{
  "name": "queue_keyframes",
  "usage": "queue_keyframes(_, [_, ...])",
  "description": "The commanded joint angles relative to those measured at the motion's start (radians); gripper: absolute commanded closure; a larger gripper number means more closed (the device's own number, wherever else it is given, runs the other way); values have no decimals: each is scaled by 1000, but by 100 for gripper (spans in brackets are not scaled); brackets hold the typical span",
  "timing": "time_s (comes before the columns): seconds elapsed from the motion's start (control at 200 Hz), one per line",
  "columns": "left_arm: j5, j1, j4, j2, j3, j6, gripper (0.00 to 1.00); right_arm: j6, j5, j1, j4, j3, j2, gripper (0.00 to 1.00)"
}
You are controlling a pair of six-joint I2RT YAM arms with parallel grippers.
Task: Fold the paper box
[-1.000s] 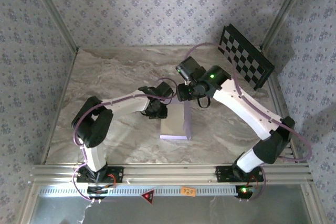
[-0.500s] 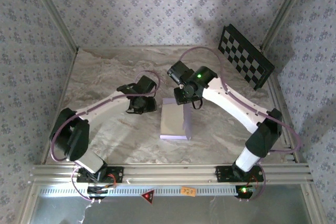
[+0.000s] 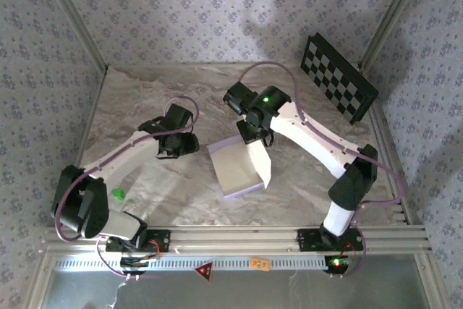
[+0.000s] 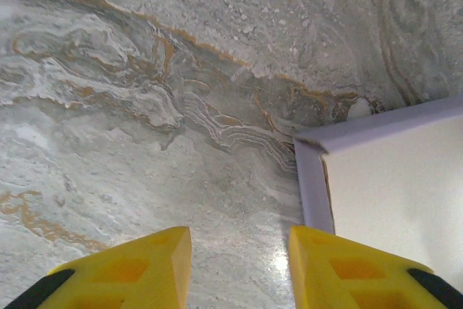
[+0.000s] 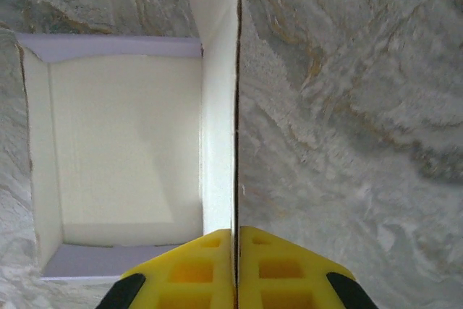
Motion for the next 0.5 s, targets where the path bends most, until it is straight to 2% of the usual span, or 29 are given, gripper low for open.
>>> queue_keyframes(0.0, [14, 13, -15, -57, -7, 71, 59, -197, 21, 5, -25, 54, 22, 97])
queue_keyframes(0.055, [13, 20, -15, -85, -14, 89, 59, -315, -11, 4, 1, 51, 20, 100])
queue_keyframes(0.215, [18, 40, -8, -176, -47, 130, 58, -646, -100, -10, 82, 36, 16, 100])
queue_keyframes(0.35, [21, 54, -3, -257, -82, 148, 56, -888, -252, -35, 144, 23, 6, 100])
queue_keyframes(0.5, [21, 60, 2, -334, -119, 167, 53, -1145, -318, -43, 160, 32, 24, 100])
